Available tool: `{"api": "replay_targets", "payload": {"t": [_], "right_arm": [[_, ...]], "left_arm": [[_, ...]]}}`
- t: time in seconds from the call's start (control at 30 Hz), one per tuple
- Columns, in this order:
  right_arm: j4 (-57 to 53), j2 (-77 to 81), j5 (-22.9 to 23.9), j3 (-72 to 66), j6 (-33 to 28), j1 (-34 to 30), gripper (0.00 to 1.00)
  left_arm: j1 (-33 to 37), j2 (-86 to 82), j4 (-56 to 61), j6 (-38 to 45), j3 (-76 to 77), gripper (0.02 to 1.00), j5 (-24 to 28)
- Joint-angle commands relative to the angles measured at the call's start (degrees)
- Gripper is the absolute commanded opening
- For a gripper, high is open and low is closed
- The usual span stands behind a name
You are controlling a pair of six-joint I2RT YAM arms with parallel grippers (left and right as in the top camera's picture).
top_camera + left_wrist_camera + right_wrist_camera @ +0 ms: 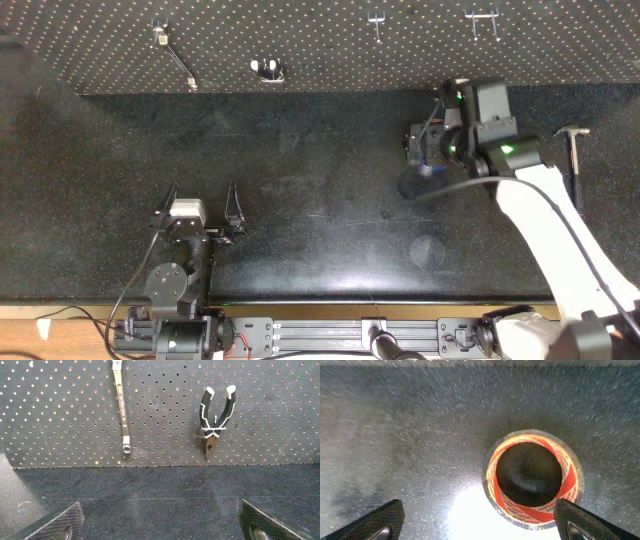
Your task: Place Tools Onto Pegboard
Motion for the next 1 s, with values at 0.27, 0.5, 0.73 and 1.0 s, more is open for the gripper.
{"api": "replay_targets", "payload": {"t": [0.27, 0.5, 0.73, 1.0], "right_arm": [[-2.9, 11.9, -0.2, 7.1, 0.6, 0.6, 0.976], [-2.9, 15.1, 7.3, 7.1, 0.7, 3.9, 0.974], [-2.9, 15.5, 10.2, 7.1, 0.6, 4.3, 0.976], [-2.9, 15.5, 10.3, 7.1, -0.1, 4.3, 0.676]], "left_arm": [[-0.1, -0.6, -0.5, 0.7, -0.1, 0.996, -0.2], [-0.1, -0.6, -0.5, 0.7, -0.1, 0.996, -0.2], [-0.1, -0.6, -0.5, 0.7, -0.1, 0.996, -0.2], [-0.1, -0.6, -0.5, 0.7, -0.1, 0.996, -0.2]]}}
